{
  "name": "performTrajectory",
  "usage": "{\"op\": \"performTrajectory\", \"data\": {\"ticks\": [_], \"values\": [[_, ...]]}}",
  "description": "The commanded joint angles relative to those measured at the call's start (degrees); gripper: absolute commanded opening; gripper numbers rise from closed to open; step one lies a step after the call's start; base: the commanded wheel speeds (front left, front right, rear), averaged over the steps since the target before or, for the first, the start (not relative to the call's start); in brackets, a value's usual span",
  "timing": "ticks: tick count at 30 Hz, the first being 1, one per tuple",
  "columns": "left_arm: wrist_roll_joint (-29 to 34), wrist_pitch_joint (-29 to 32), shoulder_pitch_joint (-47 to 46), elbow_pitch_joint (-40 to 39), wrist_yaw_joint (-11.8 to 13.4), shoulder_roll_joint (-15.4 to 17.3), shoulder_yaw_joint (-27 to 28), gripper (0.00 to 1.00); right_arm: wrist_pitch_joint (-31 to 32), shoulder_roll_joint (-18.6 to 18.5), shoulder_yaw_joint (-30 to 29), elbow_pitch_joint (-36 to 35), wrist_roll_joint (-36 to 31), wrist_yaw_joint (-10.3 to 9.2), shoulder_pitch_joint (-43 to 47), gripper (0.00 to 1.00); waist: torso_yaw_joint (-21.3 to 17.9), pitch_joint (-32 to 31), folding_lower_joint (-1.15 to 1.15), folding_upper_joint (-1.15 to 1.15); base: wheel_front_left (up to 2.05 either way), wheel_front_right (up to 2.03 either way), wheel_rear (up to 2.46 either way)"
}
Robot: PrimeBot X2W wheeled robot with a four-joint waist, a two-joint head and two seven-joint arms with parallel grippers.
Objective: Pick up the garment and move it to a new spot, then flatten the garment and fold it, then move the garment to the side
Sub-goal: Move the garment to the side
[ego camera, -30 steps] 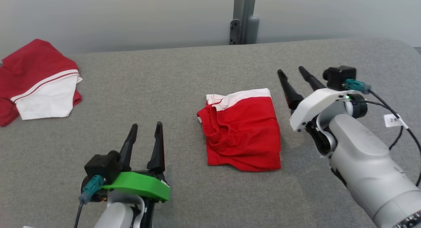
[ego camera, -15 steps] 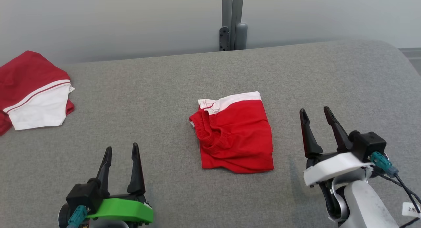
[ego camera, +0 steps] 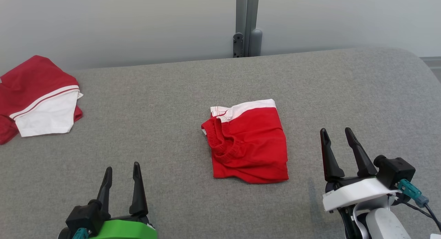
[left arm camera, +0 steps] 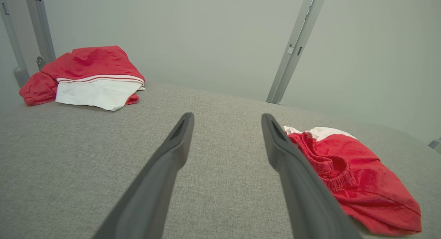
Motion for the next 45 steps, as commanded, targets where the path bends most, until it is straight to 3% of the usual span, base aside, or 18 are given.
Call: {"op": "performTrajectory", "data": {"ticks": [1,19,23,28,36,45], "values": [[0.5,-0.2,0.5,0.2,-0.3,-0.3,0.4,1.00,-0.2,-0.1,0.0,0.2,0.1,0.01,0.6,1.00,0.0,0.0,0.00,0.00,0.00,0.00,0.00],[1.6,-0.2,-0.8,1.2,-1.6,-0.9,0.8,1.00,0.9,-0.1,-0.4,3.3,-0.5,0.00,-1.8,1.00,0.5,0.7,0.00,0.00,0.00,0.00,0.00],[1.6,-0.2,-1.5,1.4,-1.6,-1.0,0.4,1.00,7.5,-0.7,-1.2,5.0,0.9,0.01,-6.1,1.00,0.9,1.6,0.00,0.00,0.00,0.00,0.00],[0.8,-0.2,-2.5,2.0,-1.7,-1.0,-0.6,1.00,18.9,-5.0,0.8,7.0,6.5,0.01,-13.7,1.00,1.9,3.1,0.00,0.00,0.00,0.00,0.00],[-0.6,-0.2,-4.1,2.7,-1.0,-1.0,-2.8,1.00,38.0,-9.3,3.5,16.0,17.1,0.01,-22.8,1.00,5.3,5.4,0.00,0.00,0.00,0.00,0.00],[-1.1,-0.2,-5.3,2.7,-0.6,-1.0,-3.8,1.00,46.6,-10.3,4.2,24.2,21.3,0.01,-25.6,1.00,9.5,8.3,0.00,0.00,0.00,0.00,0.00]]}}
